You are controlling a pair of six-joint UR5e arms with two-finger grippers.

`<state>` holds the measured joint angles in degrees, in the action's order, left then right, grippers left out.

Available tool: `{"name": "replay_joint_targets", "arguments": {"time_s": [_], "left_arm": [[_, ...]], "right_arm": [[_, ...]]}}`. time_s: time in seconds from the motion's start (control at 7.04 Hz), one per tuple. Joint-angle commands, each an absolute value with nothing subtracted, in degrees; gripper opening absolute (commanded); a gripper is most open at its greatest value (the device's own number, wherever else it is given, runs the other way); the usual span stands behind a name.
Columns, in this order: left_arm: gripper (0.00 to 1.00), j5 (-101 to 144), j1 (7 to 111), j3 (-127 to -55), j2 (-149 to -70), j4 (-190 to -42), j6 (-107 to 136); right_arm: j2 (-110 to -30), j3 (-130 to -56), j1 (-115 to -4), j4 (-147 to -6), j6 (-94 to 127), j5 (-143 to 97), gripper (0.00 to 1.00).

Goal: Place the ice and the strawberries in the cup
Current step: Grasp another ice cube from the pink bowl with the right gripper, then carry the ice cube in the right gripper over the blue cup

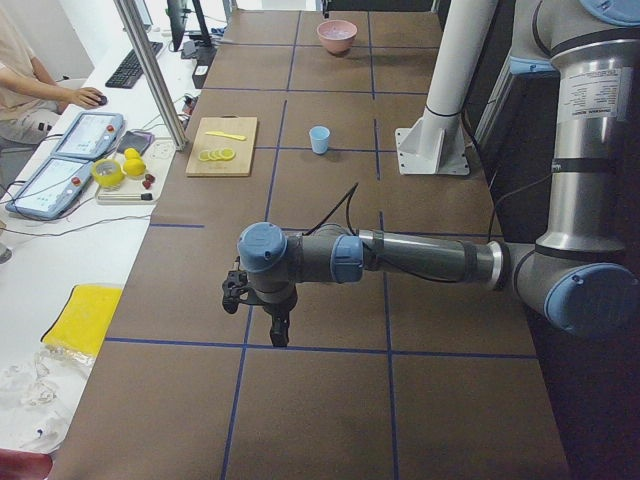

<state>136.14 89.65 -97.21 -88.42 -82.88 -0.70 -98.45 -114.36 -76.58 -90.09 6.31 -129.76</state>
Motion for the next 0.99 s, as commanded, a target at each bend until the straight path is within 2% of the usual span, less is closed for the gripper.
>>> {"name": "replay_joint_targets", "arguments": {"time_s": [0.0, 0.43, 0.85], "left_arm": [[1.00, 136.14, 89.65, -97.21, -88.42, -82.88, -0.70], [1.00, 136.23, 89.65, -97.29, -88.42, -82.88, -0.70], [1.00, 136.23, 89.65, -97.21, -88.42, -82.88, -0.70]], "right_arm": [[-90.13, -115.66, -72.28, -92.64, 20.42, -130.78, 0.00], [-74.86, -116.81, -54.82, -93.16, 50.61, -125.64, 0.00], [-54.99, -114.09, -36.43, -107.70, 69.40, -111.13, 0.00]]}}
